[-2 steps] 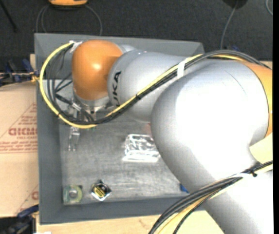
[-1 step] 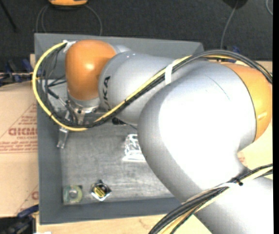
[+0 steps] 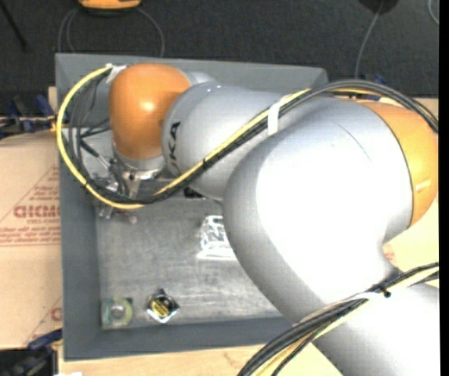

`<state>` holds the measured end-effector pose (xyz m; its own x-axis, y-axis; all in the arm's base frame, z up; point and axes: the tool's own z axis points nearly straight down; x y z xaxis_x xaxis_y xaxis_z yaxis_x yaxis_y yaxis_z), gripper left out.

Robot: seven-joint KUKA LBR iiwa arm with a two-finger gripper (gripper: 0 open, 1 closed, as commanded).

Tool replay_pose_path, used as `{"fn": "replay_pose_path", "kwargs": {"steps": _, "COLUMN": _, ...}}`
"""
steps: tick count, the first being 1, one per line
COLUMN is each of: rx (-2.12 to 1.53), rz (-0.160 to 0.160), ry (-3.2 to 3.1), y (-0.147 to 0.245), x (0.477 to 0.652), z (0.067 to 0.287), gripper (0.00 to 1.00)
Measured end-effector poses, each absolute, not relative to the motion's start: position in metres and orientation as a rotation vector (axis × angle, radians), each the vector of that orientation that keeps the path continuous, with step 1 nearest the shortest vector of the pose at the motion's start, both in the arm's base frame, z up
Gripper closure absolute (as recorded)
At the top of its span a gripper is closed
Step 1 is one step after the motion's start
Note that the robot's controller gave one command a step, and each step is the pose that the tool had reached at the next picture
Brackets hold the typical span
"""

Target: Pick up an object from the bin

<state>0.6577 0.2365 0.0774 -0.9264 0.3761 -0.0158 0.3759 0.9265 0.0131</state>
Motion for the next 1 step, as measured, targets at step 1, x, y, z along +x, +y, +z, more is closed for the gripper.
{"fn": "replay_pose_path", "kwargs": {"steps": 1, "rx": 0.600, "rz": 0.007, "ry": 3.076, "y": 0.2366, "x": 0.6598, "z": 0.1052, "gripper": 1.00}}
